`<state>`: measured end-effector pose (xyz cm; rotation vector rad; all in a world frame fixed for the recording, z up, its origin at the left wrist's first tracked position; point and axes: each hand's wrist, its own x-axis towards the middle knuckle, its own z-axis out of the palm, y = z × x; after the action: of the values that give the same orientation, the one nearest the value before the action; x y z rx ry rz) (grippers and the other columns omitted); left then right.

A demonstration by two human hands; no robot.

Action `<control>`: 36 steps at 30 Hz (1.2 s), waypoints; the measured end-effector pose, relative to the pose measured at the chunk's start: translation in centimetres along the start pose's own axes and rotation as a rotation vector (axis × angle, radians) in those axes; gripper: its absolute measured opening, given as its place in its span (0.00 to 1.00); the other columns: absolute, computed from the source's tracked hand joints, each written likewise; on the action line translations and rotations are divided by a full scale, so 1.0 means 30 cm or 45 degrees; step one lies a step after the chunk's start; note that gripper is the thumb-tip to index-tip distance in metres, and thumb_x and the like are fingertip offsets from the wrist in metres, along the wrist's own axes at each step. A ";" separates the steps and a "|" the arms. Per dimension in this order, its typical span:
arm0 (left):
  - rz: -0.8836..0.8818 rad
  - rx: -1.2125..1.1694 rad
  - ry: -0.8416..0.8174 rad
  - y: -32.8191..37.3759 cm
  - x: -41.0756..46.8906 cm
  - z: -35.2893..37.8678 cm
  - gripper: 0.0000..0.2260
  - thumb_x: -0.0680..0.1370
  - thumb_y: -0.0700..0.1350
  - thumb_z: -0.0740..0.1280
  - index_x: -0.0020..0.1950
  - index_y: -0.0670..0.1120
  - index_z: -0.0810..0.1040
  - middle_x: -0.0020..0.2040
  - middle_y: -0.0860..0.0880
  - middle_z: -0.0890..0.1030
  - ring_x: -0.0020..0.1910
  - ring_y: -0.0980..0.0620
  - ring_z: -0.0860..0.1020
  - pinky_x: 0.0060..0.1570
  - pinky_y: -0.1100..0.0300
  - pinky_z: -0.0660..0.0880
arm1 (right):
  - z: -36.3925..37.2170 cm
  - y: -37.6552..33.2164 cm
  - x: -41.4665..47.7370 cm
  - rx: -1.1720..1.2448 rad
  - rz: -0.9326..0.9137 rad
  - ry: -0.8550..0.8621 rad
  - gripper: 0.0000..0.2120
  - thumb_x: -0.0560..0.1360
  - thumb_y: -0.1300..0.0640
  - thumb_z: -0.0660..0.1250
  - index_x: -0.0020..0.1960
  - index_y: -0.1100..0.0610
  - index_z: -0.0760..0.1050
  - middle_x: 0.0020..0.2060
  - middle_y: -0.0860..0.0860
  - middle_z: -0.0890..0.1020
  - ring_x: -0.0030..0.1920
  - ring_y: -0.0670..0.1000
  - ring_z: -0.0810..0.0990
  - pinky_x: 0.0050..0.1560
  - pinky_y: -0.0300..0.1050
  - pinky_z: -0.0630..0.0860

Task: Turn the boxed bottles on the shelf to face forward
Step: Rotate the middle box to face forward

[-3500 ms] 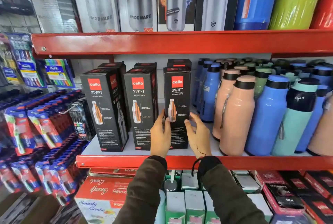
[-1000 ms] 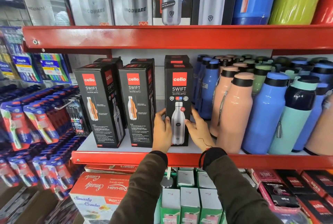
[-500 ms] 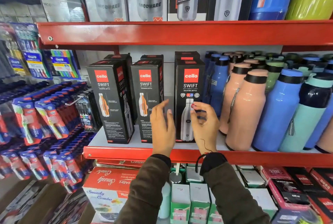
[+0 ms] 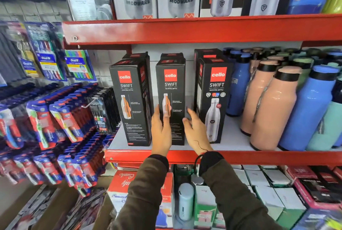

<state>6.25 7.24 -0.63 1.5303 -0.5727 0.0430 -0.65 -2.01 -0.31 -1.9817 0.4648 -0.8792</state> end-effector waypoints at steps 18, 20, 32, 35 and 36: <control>-0.073 -0.483 0.013 0.021 -0.023 -0.091 0.19 0.85 0.52 0.53 0.63 0.50 0.83 0.61 0.57 0.83 0.63 0.53 0.80 0.61 0.56 0.79 | 0.045 -0.083 -0.028 -0.045 0.062 0.207 0.36 0.61 0.44 0.81 0.63 0.48 0.69 0.50 0.38 0.79 0.50 0.37 0.78 0.53 0.27 0.73; -0.041 -0.501 -0.004 0.018 -0.025 -0.092 0.19 0.86 0.50 0.54 0.63 0.47 0.83 0.62 0.53 0.83 0.62 0.51 0.81 0.58 0.59 0.81 | 0.037 -0.088 -0.029 -0.048 0.064 0.221 0.37 0.62 0.45 0.81 0.66 0.49 0.68 0.49 0.36 0.78 0.51 0.37 0.79 0.54 0.27 0.73; 0.019 -0.186 -0.142 -0.039 0.080 -0.082 0.18 0.86 0.46 0.55 0.73 0.44 0.72 0.68 0.53 0.76 0.71 0.55 0.72 0.69 0.64 0.64 | 0.000 -0.068 -0.021 0.105 0.050 0.112 0.45 0.61 0.46 0.77 0.73 0.49 0.60 0.64 0.46 0.78 0.66 0.45 0.76 0.70 0.49 0.72; 0.027 -0.165 -0.154 -0.051 0.089 -0.093 0.17 0.85 0.46 0.57 0.72 0.44 0.73 0.67 0.50 0.78 0.69 0.53 0.74 0.70 0.60 0.67 | 0.000 -0.059 -0.019 0.122 0.042 0.029 0.48 0.63 0.44 0.76 0.76 0.46 0.55 0.71 0.46 0.73 0.71 0.46 0.70 0.73 0.53 0.67; 0.023 -0.162 -0.149 -0.059 0.090 -0.096 0.16 0.85 0.47 0.58 0.71 0.45 0.73 0.68 0.50 0.78 0.69 0.52 0.74 0.71 0.58 0.68 | 0.000 -0.059 -0.020 0.123 0.030 0.003 0.48 0.64 0.45 0.76 0.77 0.45 0.52 0.73 0.45 0.70 0.73 0.45 0.68 0.75 0.53 0.65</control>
<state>10.20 8.97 -1.06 1.4105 -0.6702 -0.0686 -1.09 -0.71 0.95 -1.8841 0.4384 -0.8739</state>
